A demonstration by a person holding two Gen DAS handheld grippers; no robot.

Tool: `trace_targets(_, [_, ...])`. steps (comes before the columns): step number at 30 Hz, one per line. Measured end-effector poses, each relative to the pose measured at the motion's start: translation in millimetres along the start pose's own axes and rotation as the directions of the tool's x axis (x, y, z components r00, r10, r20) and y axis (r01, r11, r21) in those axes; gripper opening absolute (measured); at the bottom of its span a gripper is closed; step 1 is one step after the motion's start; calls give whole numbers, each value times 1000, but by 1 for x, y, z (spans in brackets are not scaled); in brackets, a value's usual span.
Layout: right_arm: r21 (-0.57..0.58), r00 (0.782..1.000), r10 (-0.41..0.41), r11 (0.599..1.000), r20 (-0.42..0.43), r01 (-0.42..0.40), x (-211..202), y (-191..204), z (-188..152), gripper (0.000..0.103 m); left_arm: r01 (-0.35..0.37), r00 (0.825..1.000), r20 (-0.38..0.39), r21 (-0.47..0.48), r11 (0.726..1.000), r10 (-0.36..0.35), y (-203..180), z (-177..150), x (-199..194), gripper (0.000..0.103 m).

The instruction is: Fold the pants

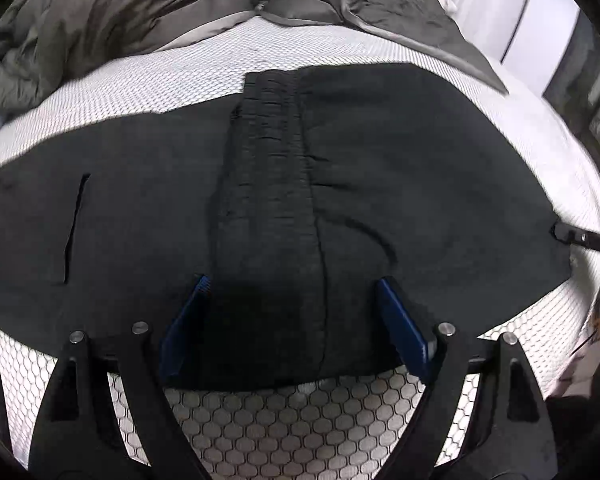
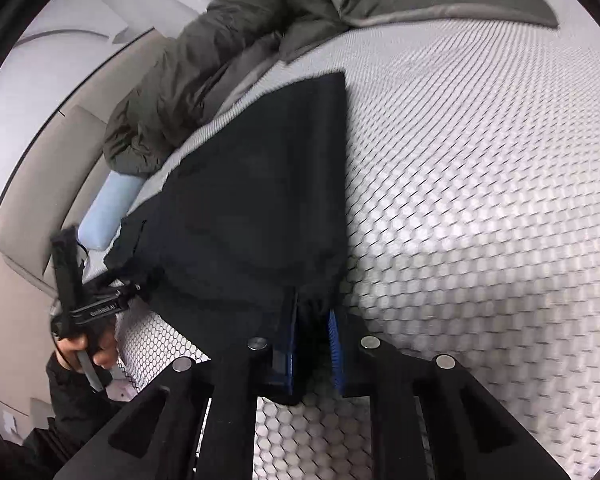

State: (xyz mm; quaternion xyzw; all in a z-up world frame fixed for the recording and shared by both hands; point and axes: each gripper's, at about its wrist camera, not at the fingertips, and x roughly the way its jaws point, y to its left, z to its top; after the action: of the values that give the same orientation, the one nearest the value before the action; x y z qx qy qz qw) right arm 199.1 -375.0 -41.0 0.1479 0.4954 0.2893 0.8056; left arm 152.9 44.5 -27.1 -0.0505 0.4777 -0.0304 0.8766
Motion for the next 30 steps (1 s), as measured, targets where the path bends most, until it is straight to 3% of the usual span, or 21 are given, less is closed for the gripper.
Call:
trace_targets(2, [41, 1000, 17, 999, 15, -18, -10, -8, 0, 24, -32, 998, 50, 15, 999, 31, -2, 1, -12, 83])
trace_targets(5, [93, 999, 23, 995, 27, -25, -25, -17, -9, 26, -73, 989, 133, 19, 997, 70, -12, 4, -29, 83])
trace_targets(7, [76, 999, 37, 996, 23, -38, -28, -12, -18, 26, -39, 985, 168, 3, 999, 38, -20, 10, -36, 83])
trace_targets(9, [87, 997, 74, 993, 4, -74, -21, -7, -24, 26, 53, 982, 180, 18, 998, -55, -47, 26, -33, 84])
trace_targets(13, [71, 997, 72, 995, -28, -70, -1, 7, -23, 26, 164, 979, 107, 99, 982, -174, -123, 64, 0, 84])
trace_targets(15, [100, 997, 67, 993, -26, -64, 5, 4, -21, 26, 218, 974, 28, 126, 968, -223, -166, 76, 28, 84])
trace_targets(17, [122, 996, 79, 990, -27, -75, 8, 1, -19, 26, 216, 976, -43, 162, 963, -212, -199, 81, 55, 84])
trace_targets(20, [103, 995, 93, 991, -20, -90, 2, 0, -22, 26, 147, 987, -100, 264, 953, -125, -235, 69, 81, 85])
trace_targets(23, [108, 995, 96, 990, -12, -94, 3, -6, -25, 24, 136, 989, -97, 298, 945, -112, -243, 67, 87, 86])
trace_targets(24, [106, 996, 89, 990, -6, -88, 1, -7, -27, 14, 155, 986, -108, 277, 948, -129, -241, 69, 88, 86])
trace_targets(26, [71, 998, 59, 996, -3, -59, -1, -2, -30, 5, 174, 983, -108, 246, 954, -151, -238, 73, 87, 86])
trace_targets(30, [110, 996, 90, 990, 2, -89, -11, 2, -45, 1, 175, 983, -93, 231, 957, -158, -236, 73, 85, 87])
